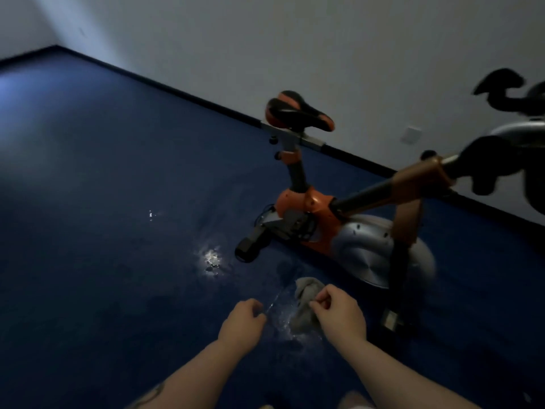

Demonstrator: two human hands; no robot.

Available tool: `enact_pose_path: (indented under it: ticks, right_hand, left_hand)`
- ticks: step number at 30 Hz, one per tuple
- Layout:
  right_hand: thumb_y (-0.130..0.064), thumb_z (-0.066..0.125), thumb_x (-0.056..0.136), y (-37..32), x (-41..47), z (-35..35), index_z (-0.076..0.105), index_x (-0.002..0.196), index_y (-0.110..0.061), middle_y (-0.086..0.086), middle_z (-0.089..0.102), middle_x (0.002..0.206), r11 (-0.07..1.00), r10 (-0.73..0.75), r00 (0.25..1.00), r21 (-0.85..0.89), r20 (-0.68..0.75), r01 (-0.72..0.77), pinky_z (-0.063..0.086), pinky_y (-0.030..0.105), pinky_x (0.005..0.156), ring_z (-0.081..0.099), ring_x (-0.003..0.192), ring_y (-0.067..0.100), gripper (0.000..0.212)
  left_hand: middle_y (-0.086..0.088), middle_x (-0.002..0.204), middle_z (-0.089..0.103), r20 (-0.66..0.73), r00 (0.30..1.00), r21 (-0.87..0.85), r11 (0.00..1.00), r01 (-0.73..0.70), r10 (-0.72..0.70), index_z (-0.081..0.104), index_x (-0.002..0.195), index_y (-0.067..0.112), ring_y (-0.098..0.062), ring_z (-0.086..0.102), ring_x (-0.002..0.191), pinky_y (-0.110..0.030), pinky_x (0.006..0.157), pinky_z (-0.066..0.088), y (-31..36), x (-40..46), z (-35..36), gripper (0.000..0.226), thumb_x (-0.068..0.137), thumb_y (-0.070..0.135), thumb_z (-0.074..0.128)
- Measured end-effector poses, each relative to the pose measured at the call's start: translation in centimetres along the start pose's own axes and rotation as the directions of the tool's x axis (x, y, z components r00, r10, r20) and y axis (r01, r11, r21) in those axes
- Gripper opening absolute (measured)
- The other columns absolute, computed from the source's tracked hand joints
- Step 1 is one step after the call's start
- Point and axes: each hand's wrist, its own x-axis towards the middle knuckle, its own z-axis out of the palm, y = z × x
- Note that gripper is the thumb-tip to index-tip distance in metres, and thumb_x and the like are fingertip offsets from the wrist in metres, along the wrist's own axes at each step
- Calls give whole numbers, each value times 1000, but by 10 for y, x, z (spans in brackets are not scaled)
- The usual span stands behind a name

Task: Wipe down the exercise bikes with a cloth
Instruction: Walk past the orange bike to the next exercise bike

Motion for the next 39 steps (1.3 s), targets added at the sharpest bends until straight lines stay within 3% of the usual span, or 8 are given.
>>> enact_pose_path:
  ticks: [10, 18, 22, 28, 39]
  right_hand:
    - [-36, 69, 80, -102, 116, 37, 53, 70, -28, -10, 58, 72, 991, -124, 989, -37, 85, 128, 35, 21, 51, 54, 66, 1, 21]
    - [-34, 68, 80, -178, 233, 42, 54, 73, -25, -8, 60, 73, 977, -199, 973, -58, 117, 207, 47, 30, 60, 57, 69, 6, 18]
    - [-33, 69, 81, -212, 276, 58, 55, 74, -26, -7, 62, 73, 985, -156, 977, -56, 144, 166, 52, 35, 66, 59, 71, 10, 17]
    - [-35, 68, 81, -273, 333, 108, 53, 73, -27, -7, 60, 70, 981, -160, 972, -79, 172, 176, 49, 31, 61, 56, 66, 5, 19]
    - [-32, 66, 85, -415, 419, 199, 53, 76, -25, -8, 58, 77, 997, -83, 995, 0, 54, 83, 43, 26, 56, 55, 69, 6, 18]
  left_hand:
    - [1, 133, 51, -78, 996, -113, 993, 42, -50, 51, 129, 22, -16, 54, 114, -34, 93, 48, -2, 105, -75, 38, 92, 29, 49]
    - [0, 127, 53, -157, 985, -160, 986, 51, -77, 54, 126, 21, -11, 52, 102, -28, 86, 45, 24, 214, -151, 33, 93, 25, 50]
    - [3, 125, 53, -170, 981, -229, 972, 54, -95, 57, 121, 23, -11, 52, 107, -29, 92, 45, 26, 250, -181, 30, 91, 24, 52]
    - [1, 127, 56, -145, 979, -242, 965, 102, -140, 56, 124, 20, -10, 53, 107, -23, 88, 41, -10, 320, -242, 34, 91, 24, 53]
    - [2, 124, 57, -74, 996, -132, 991, 38, -48, 56, 125, 19, -12, 56, 105, -27, 88, 46, -53, 462, -396, 34, 92, 24, 49]
